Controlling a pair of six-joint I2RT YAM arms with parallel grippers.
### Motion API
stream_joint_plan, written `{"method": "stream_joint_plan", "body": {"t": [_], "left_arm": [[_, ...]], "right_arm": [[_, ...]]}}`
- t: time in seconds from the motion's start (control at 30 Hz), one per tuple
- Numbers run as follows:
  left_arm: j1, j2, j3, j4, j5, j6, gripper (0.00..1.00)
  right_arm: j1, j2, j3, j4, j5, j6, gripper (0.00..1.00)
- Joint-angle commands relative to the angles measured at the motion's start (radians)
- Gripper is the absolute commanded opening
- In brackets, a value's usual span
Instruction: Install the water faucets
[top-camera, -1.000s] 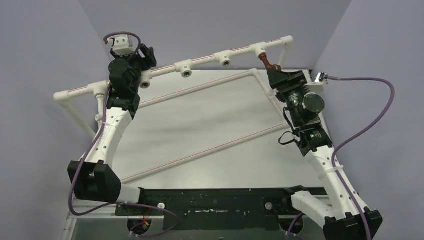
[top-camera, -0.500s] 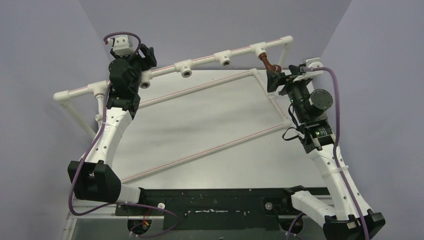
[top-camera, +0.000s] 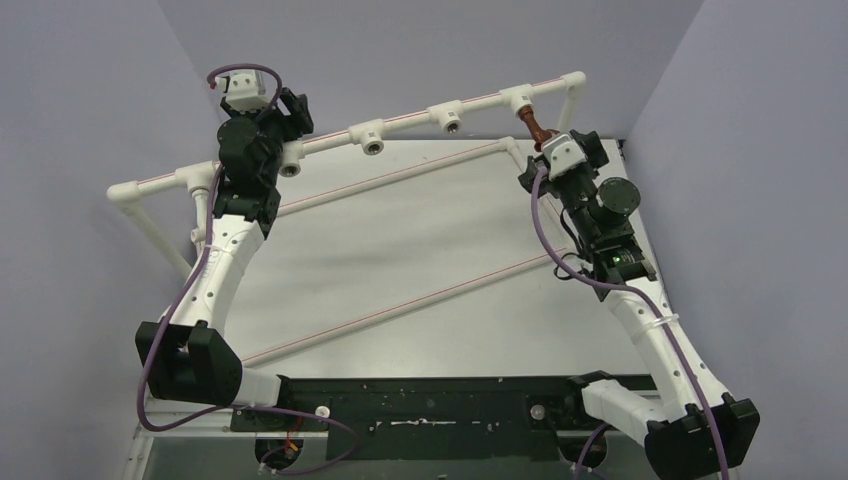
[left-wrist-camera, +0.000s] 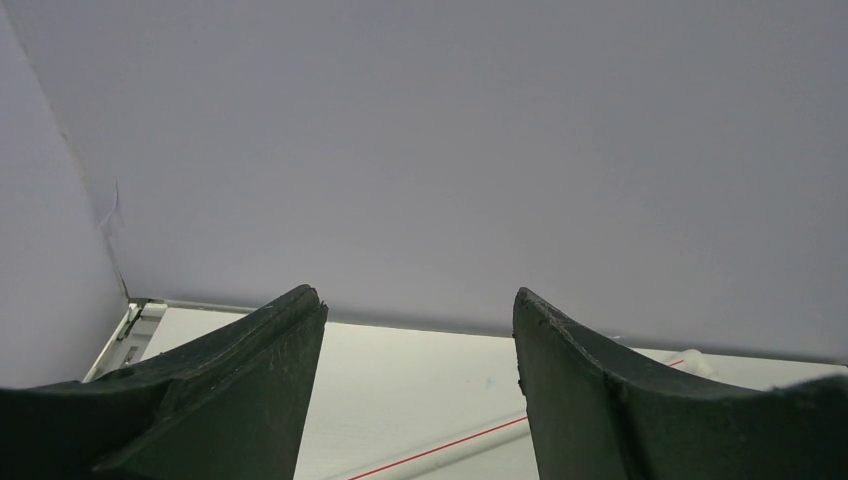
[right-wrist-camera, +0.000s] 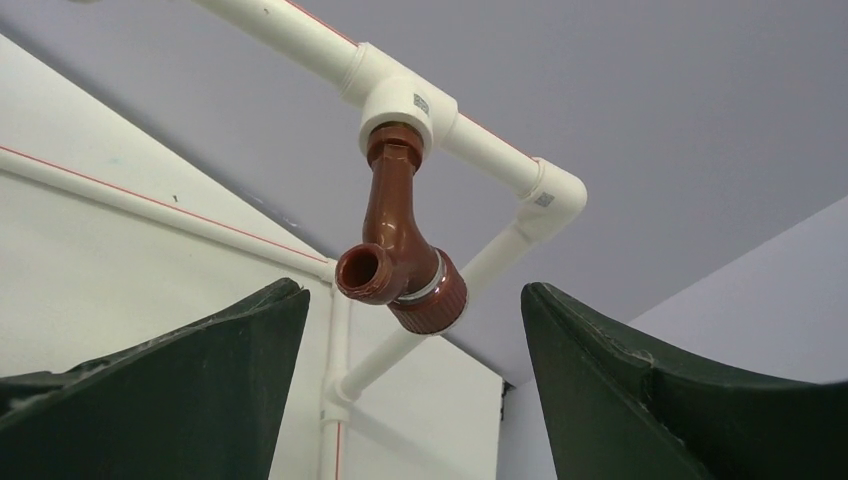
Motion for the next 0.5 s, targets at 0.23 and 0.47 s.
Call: {"method": "stream_joint_plan", "body": {"t": [0.23,0.47], "left_arm": [[-0.014,0.079,-0.063,-0.236,0.057,0.044,0.66],[-0.012,0.081,-0.063,-0.236,0.059,0.044,0.66]], "right_arm": [[0.013,0.100,0.020,0.173,0.015,-0.168,0.74],[0.015,0.160,0.042,0.200,0.039,-0.145,0.65]]}}
